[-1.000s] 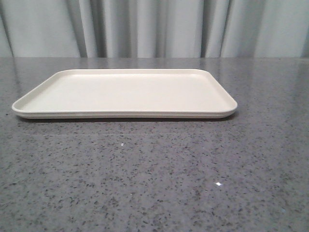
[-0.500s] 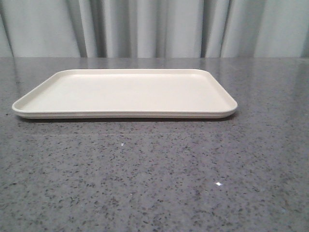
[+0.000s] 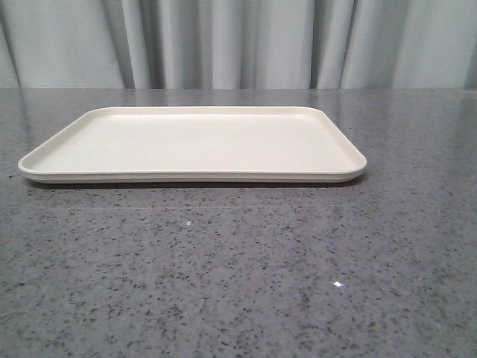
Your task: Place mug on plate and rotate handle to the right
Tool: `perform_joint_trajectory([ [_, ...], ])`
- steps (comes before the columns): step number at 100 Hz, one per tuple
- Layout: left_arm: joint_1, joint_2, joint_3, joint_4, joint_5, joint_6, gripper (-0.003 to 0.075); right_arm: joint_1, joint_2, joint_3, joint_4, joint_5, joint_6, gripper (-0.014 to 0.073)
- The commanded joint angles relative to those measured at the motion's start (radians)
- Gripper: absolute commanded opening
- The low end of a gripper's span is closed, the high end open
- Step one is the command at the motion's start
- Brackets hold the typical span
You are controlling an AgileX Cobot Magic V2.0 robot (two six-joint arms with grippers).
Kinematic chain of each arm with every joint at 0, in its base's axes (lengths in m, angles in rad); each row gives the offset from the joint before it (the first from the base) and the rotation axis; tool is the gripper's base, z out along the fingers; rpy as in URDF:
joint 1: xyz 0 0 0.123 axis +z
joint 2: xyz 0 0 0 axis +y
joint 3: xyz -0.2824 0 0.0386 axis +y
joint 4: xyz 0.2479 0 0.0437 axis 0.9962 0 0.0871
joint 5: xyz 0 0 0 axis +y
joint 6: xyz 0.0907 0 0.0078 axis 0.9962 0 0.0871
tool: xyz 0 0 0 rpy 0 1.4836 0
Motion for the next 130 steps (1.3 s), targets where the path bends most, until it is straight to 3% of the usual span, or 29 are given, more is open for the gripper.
perform_joint_trajectory([
  [1,0.006,-0.03,0.008,-0.02,-0.162,-0.028,-0.002,-0.004,0.0,-0.001,-0.009,-0.101,-0.006,-0.012],
  [24,0.006,-0.03,-0.007,-0.029,-0.346,-0.033,-0.002,-0.004,0.0,-0.011,-0.007,-0.207,-0.005,-0.012],
  [54,0.006,-0.03,-0.153,-0.053,-0.334,-0.037,-0.002,-0.004,0.059,-0.128,-0.004,-0.191,-0.005,-0.012],
  [67,0.006,-0.03,-0.209,-0.074,-0.284,-0.038,-0.002,-0.003,0.109,-0.2,-0.004,-0.165,-0.005,-0.012],
  [82,0.006,-0.03,-0.301,-0.225,-0.179,-0.044,-0.002,-0.003,0.169,-0.306,-0.004,-0.148,-0.005,-0.012],
  [104,0.006,0.008,-0.461,-0.225,-0.009,-0.044,-0.002,-0.003,0.284,-0.474,-0.004,-0.101,-0.005,-0.012],
  [130,0.006,0.161,-0.648,-0.225,0.095,-0.044,-0.002,-0.003,0.425,-0.672,-0.005,-0.06,-0.026,-0.012],
])
